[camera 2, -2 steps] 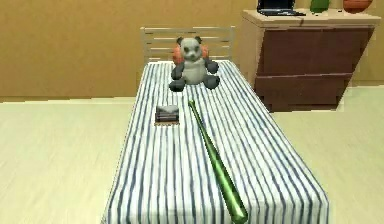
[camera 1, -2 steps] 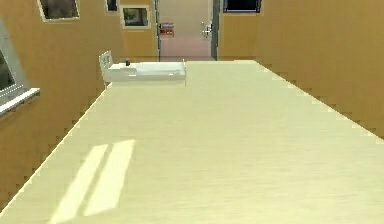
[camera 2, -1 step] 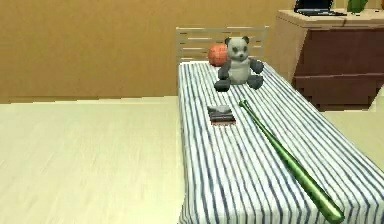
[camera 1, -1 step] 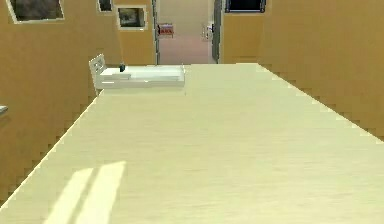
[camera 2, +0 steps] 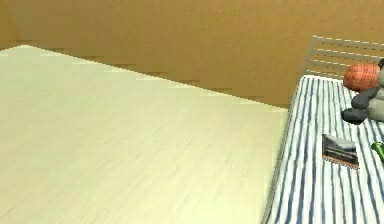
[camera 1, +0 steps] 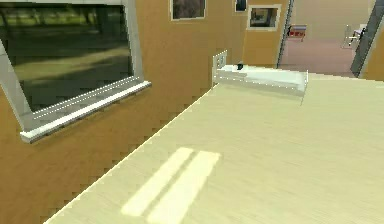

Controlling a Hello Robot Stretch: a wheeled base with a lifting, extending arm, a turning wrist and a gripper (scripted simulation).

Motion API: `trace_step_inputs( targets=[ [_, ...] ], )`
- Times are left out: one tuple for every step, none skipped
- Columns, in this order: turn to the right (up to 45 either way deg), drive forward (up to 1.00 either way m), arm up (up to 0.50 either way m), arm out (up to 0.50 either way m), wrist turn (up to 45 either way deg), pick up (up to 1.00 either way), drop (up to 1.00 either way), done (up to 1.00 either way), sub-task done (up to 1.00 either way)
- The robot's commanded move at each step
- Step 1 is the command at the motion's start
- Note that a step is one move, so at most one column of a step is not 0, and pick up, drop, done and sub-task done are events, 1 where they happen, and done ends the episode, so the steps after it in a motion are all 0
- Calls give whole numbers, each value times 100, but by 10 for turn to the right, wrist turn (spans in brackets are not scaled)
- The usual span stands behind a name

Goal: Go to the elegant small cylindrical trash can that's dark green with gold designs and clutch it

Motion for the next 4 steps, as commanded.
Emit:
trace_step_inputs(
  targets=[
    [0, 25, 0, 0, 0, 0, 0, 0, 0],
    [450, 0, 0, 0, 0, 0, 0, 0, 0],
    [30, 0, 0, 0, 0, 0, 0, 0, 0],
    [0, 100, 0, 0, 0, 0, 0, 0, 0]
  ],
)
